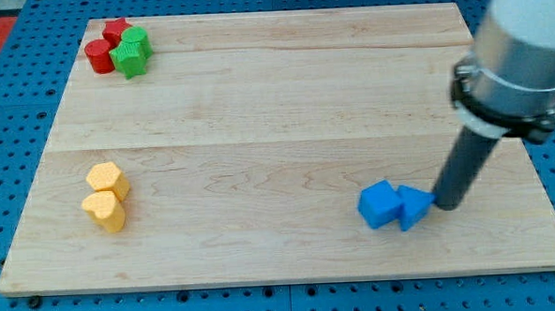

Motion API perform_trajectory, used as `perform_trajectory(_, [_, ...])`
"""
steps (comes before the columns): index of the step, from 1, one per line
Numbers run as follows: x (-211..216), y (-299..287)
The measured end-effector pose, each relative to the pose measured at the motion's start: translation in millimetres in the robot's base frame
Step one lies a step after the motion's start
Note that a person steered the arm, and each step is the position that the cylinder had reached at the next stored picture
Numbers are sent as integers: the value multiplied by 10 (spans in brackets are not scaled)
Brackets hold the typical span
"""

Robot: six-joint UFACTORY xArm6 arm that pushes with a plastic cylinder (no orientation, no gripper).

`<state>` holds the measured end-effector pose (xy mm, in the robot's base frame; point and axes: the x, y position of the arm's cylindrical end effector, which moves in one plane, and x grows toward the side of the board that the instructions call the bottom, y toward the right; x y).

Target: Place the blue cube above the blue triangle

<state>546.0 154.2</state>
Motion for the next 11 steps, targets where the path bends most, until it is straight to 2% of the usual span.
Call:
perform_trajectory(1, [110,-520])
perform_trajectory(2, [110,-576])
perform_trajectory(3, [143,-434])
perform_trajectory(4, [354,-111])
perform_trajectory(5, [472,-195])
perform_trajectory(6, [303,-920])
perform_trajectory(7, [84,-1402])
perform_trajectory(8, [-95,-1522])
perform_trajectory(10, [-240,-638])
perform_trajectory(11, [-256,-1092])
